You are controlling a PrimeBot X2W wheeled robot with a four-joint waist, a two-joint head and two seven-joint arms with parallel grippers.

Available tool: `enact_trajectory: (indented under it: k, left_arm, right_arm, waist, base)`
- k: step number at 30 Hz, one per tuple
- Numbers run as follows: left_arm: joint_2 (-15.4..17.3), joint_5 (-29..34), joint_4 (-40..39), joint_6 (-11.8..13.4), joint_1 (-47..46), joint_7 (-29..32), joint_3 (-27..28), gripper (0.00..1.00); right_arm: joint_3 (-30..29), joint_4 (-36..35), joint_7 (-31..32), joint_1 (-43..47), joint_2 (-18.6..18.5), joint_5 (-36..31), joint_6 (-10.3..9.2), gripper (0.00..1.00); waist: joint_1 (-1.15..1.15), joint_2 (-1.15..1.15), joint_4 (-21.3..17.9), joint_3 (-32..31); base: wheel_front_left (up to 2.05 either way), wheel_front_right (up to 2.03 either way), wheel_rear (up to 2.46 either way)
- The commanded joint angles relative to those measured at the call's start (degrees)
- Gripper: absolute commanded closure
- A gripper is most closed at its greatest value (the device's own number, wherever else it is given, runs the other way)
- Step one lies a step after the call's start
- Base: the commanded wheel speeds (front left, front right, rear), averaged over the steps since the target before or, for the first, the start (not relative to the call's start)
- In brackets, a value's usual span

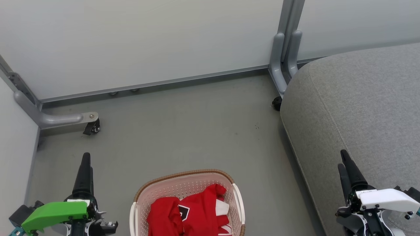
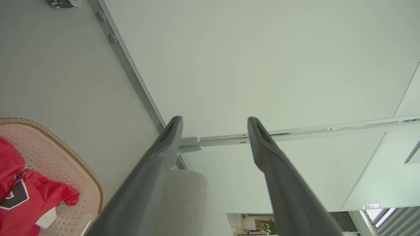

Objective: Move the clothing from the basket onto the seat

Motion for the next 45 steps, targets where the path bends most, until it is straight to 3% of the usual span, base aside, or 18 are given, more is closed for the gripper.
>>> enact_trajectory:
  k: [1,29,45]
  left_arm:
    - [0.33,2.56,-1.43,-0.06,-1.46,-0.66,0.13,0.00]
    - [0.50,36.42,-6.74,1.12,-1.56,-6.71,-3.68,0.00]
    - [0.60,50.40,-7.19,2.07,-1.46,-9.45,-5.47,0.00]
  right_arm:
    - [0.14,-1.50,-0.70,-0.94,-0.52,-1.66,0.02,0.00]
    - [4.29,-8.34,-6.77,-0.58,-0.79,-29.57,0.02,0.00]
    - [6.64,-8.59,-9.52,-0.15,-0.90,-41.87,0.03,0.00]
  waist:
    - [0.00,0.06,0.02,0.02]
    - [0.00,0.17,0.53,0.02]
    - [0.00,0.23,1.00,0.03]
  base:
    - [0.00,0.00,0.00]
    - [0.00,0.00,0.00]
    - [0.00,0.00,0.00]
